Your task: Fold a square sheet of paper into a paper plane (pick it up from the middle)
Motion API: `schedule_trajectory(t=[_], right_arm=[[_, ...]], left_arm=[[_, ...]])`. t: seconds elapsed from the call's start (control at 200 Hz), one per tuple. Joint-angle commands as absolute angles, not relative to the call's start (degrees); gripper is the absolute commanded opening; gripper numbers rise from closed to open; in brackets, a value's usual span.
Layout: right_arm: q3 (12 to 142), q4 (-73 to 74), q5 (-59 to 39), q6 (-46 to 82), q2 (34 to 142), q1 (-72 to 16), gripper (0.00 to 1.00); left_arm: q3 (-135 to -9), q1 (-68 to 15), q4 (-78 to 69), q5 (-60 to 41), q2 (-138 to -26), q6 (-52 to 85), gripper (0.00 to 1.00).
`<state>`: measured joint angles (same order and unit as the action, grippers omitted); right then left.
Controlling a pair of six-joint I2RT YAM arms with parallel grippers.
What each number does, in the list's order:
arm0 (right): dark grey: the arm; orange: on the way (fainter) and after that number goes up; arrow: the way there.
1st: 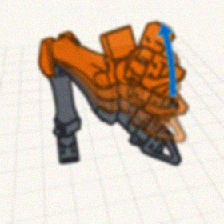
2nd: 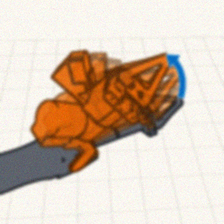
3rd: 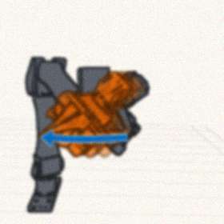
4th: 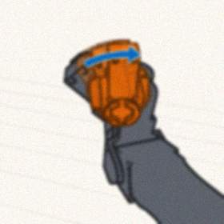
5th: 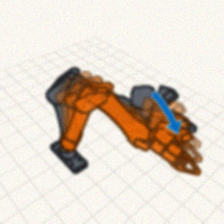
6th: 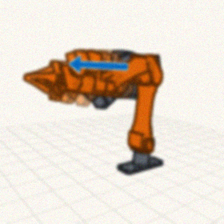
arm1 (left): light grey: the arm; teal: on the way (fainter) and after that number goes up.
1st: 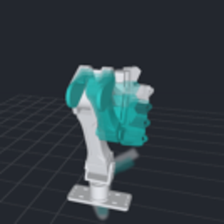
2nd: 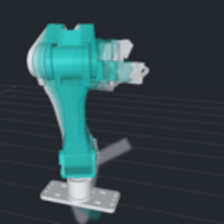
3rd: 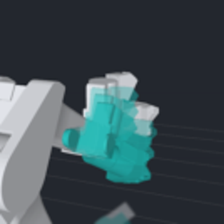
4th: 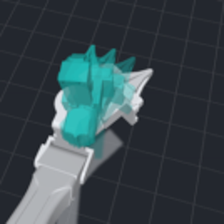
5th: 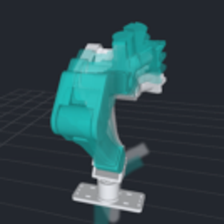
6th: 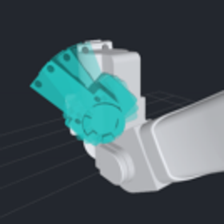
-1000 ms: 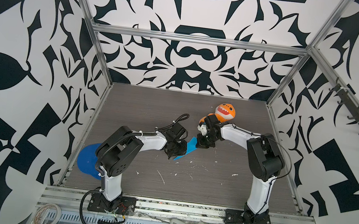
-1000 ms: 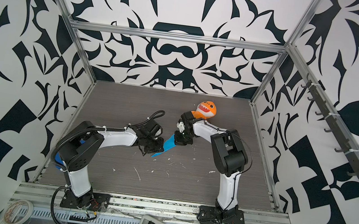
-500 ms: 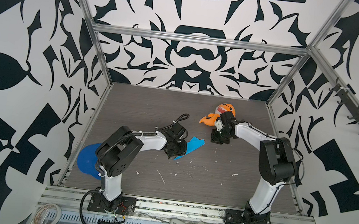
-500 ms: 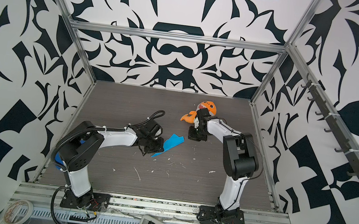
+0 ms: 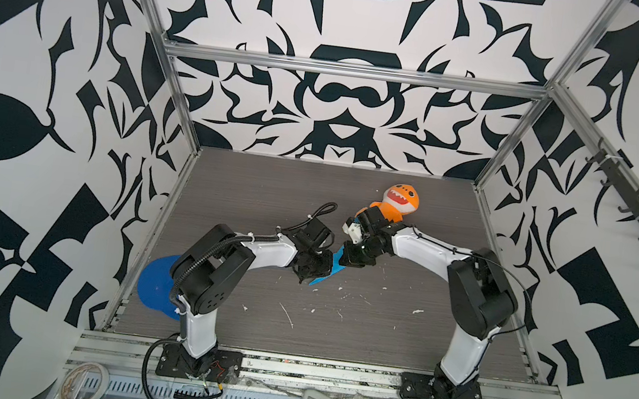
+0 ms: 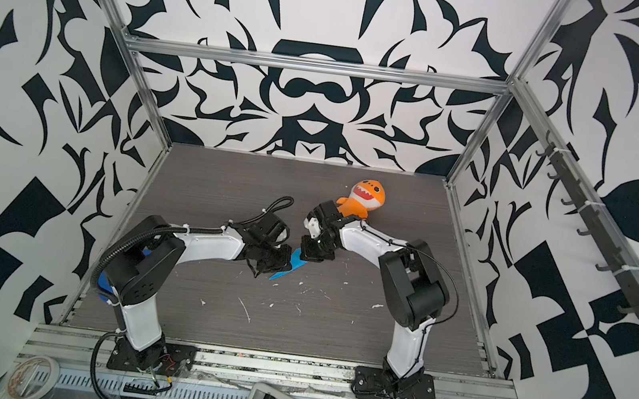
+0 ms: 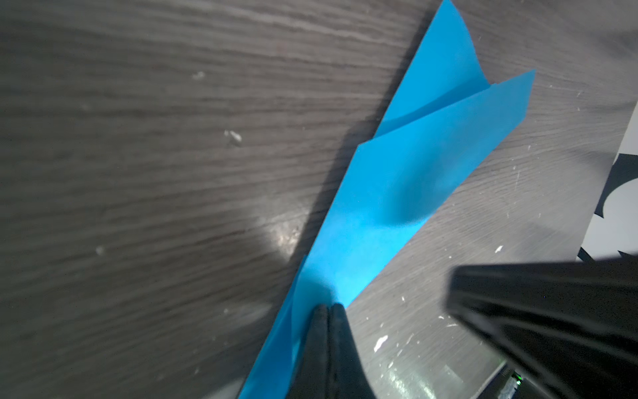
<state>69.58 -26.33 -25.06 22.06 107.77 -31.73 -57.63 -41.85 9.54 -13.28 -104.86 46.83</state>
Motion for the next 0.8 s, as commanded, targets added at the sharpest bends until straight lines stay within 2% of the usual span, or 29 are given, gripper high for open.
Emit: schedule_trajectory(t=[0.0, 0.33, 0.41, 0.54, 0.795], right_arm=[[72.0, -25.2, -26.6, 23.2, 108.5, -31.5, 0.00], [70.8, -27.0, -21.9, 23.2, 111.3, -31.6, 0.00], [70.9, -28.2, -20.5, 23.2, 111.8, -31.6, 0.00], [70.2, -28.5, -19.4, 23.4, 112.3, -31.6, 0.00], [69.7, -27.8, -18.8, 24.3, 113.3, -32.0, 0.00]], left_arm=[[-57.0, -41.9, 15.1, -12.3, -107.4, 46.1, 0.00], [-57.6, -42.0, 15.8, -13.2, -106.3, 45.6, 0.03], [-58.5, -41.9, 16.1, -14.0, -105.6, 45.5, 0.05], [-59.3, -41.9, 15.1, -13.8, -102.6, 47.4, 0.17], [-57.6, -42.3, 11.4, -15.1, -100.2, 55.9, 0.21]])
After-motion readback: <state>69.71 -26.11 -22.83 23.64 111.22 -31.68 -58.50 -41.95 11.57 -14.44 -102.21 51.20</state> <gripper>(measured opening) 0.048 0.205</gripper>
